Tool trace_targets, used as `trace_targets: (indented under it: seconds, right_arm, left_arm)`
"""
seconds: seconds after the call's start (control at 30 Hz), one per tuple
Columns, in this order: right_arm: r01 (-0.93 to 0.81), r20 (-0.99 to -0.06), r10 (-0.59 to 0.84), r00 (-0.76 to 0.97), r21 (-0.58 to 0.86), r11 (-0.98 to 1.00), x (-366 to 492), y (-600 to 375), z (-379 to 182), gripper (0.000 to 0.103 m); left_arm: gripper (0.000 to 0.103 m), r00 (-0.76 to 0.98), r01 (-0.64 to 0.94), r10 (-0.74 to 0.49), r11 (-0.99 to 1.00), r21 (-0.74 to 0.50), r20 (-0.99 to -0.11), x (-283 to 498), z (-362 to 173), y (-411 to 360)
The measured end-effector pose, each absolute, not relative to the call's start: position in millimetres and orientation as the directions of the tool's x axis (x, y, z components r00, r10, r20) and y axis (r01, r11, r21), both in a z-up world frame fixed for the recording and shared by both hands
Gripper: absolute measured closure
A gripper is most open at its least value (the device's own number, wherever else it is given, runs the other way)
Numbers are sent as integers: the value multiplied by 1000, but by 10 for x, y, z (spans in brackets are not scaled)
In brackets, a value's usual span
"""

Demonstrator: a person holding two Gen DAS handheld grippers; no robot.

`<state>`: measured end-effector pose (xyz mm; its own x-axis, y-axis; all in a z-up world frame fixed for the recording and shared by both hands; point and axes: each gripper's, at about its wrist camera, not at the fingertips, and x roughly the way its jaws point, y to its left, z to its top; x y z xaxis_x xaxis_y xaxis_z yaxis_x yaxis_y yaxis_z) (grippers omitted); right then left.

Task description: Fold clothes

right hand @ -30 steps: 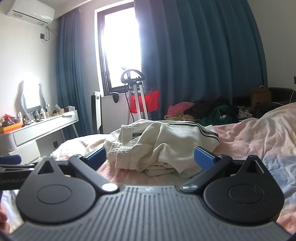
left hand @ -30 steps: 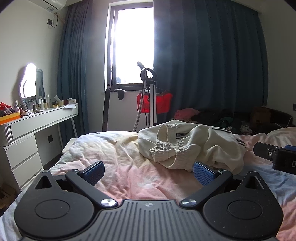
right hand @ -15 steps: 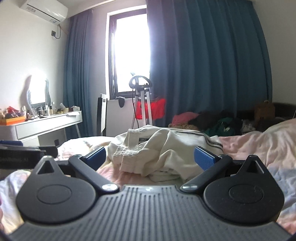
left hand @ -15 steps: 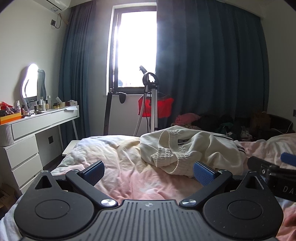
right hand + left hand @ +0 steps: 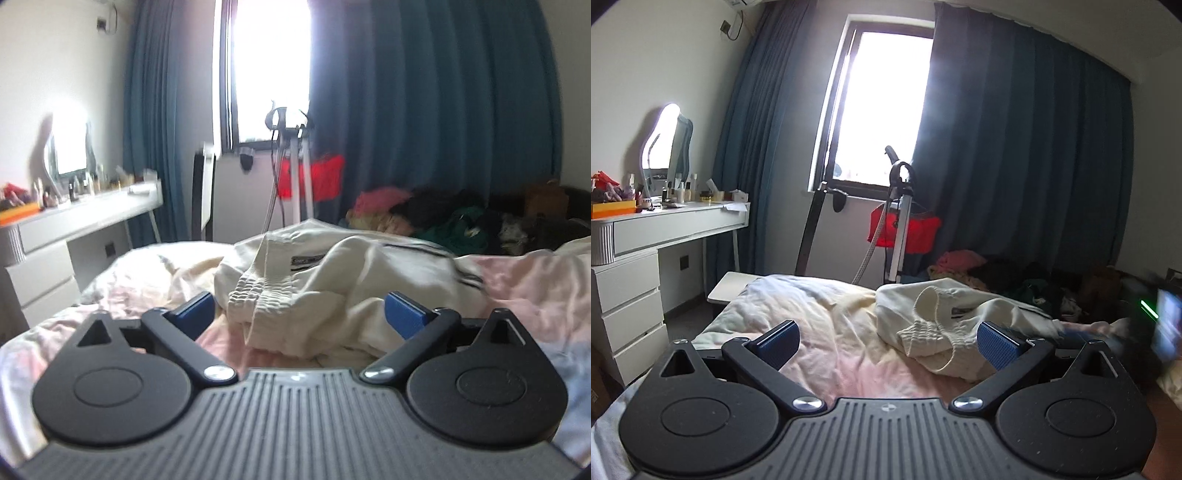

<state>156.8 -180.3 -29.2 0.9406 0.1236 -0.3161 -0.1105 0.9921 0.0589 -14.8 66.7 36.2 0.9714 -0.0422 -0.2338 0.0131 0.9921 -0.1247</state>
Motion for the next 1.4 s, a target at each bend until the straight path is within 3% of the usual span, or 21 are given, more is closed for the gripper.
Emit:
trace_targets:
  seconds: [0.03,0.1,0.37,0.53,0.67,0.73,0.8,0.9,1.17,1.4]
  right_arm:
    - [-103,-347,117,931,57,993,1787,-1744,-283,23]
    - [-74,-407,82,910,36,997,2223,-1614,-284,31]
    - [-68,-447,16,894,-100,993,3415,-1139,-465,32]
    - [-8,-472,-91,877,-204,979,3867,-931,-687,32]
    - [17,-483,-163,860,-293,956,4090,-774,-853,47]
    - [30,-461,-182,869,-317,948,4018,-749,-826,65]
    - [44,-438,-199,877,-340,939,3946,-723,-798,77]
    - [79,-390,-210,897,-325,942,3726,-835,-564,88]
    - [109,-199,-198,960,-385,916,2525,-1412,221,90]
    - [96,-134,-121,984,-180,979,1145,-2075,668,90]
  left_arm:
    - [0,969,7,-39,992,-126,-245,-114,327,687]
    - [0,958,-6,-34,990,-140,-283,-25,246,739]
    - [0,913,-7,-70,982,-187,-401,328,-206,895]
    - [0,862,-10,-139,957,-290,-488,628,-513,1033]
    - [0,834,-56,-159,929,-367,-528,793,-700,1214]
    - [0,823,-90,-153,916,-390,-547,852,-758,1282]
    - [0,810,-105,-171,899,-424,-562,884,-786,1321]
    - [0,812,-98,-196,883,-459,-550,872,-782,1342]
    - [0,840,-7,-227,904,-428,-493,655,-576,1136]
    - [0,862,96,-228,950,-296,-453,369,-456,707]
